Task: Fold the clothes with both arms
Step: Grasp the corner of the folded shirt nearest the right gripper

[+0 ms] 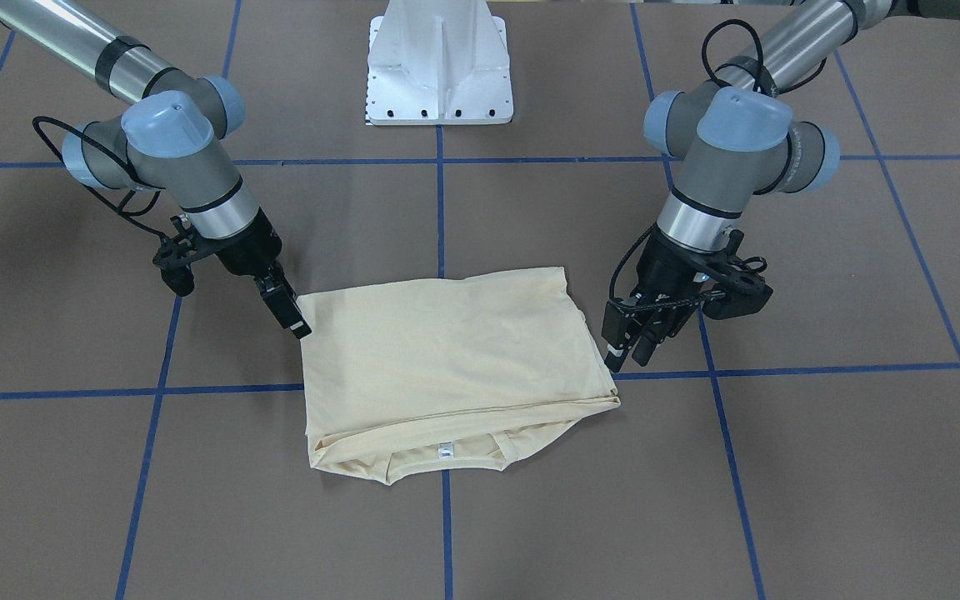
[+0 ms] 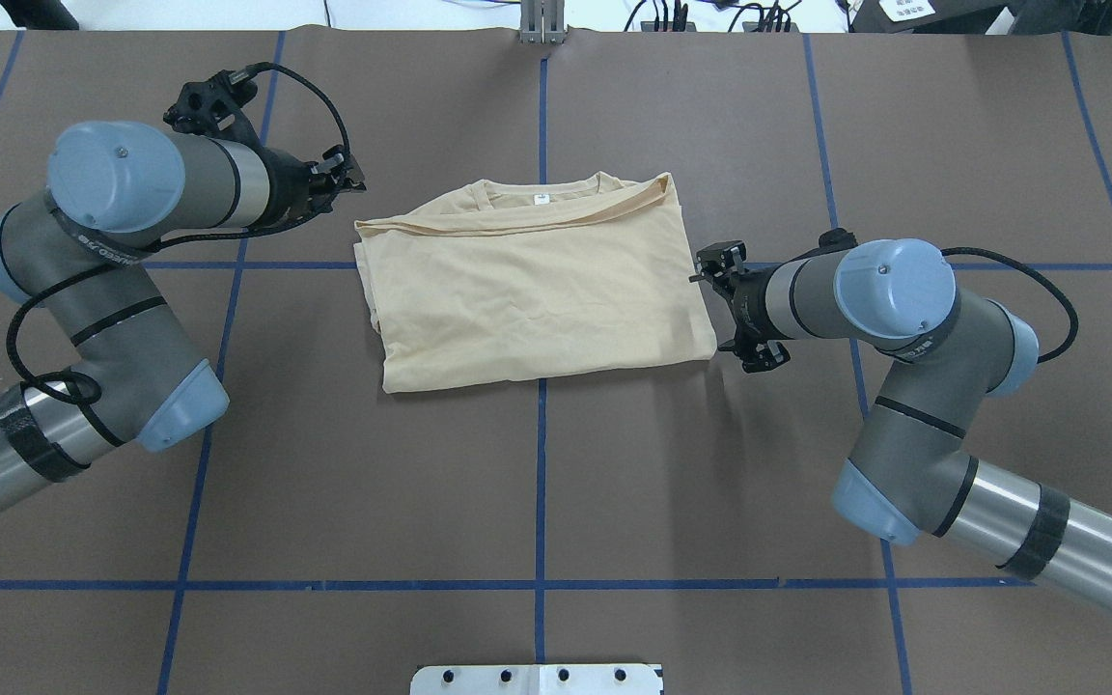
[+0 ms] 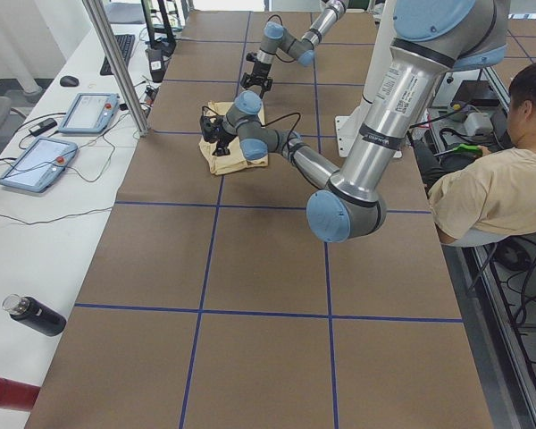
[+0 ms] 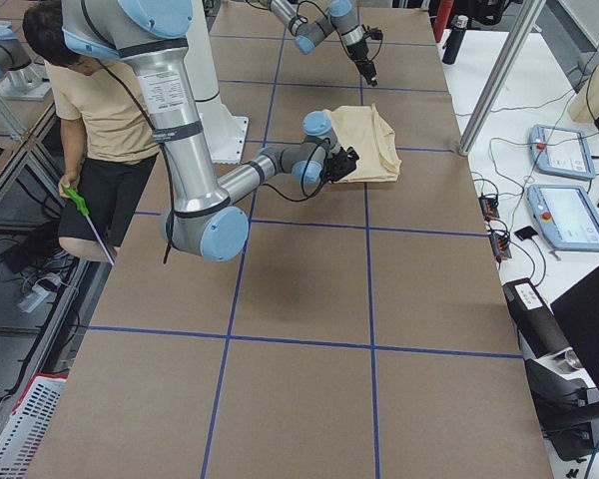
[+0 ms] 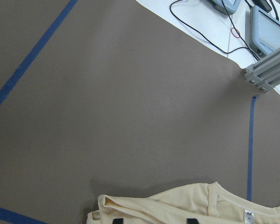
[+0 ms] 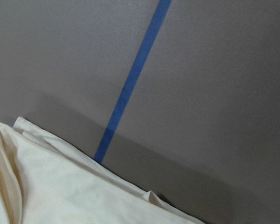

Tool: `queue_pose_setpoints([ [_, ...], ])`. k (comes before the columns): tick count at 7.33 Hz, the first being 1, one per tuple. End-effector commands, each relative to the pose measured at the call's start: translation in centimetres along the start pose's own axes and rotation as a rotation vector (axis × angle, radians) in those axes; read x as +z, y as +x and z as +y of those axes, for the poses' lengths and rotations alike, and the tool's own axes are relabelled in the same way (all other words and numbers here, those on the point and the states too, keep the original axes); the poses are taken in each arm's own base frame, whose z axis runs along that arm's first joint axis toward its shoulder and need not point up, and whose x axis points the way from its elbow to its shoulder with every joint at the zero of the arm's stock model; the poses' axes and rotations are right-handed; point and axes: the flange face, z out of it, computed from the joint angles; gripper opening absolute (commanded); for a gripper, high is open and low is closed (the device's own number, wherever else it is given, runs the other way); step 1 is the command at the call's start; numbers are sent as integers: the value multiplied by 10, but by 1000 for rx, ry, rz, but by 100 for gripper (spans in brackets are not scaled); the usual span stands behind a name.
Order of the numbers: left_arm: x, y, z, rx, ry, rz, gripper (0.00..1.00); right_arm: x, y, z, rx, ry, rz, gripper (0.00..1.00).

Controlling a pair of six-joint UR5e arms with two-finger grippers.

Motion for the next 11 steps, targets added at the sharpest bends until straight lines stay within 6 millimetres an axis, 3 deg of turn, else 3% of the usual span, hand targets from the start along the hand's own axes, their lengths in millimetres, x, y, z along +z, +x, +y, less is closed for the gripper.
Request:
queue_pose_setpoints([
  [1,1,-1,0,0,1,-2,55,5,10,3,-1,4,23,96],
  [4,3,-2,0,1,0,-6,55,8,18,11,-10,-5,37,89],
  [5,3,-3,0,2,0,-8,55,8,20,10,-9,-5,39,58],
  [6,3,-3,0,2,0,-8,55,9,24,7,-8,-1,43,19],
  [7,2,-2,0,1,0,-5,55,8,25,5,-8,0,44,0],
  [11,-1,0,0,2,0,1,55,-31,38,3,-17,-30,21,0],
])
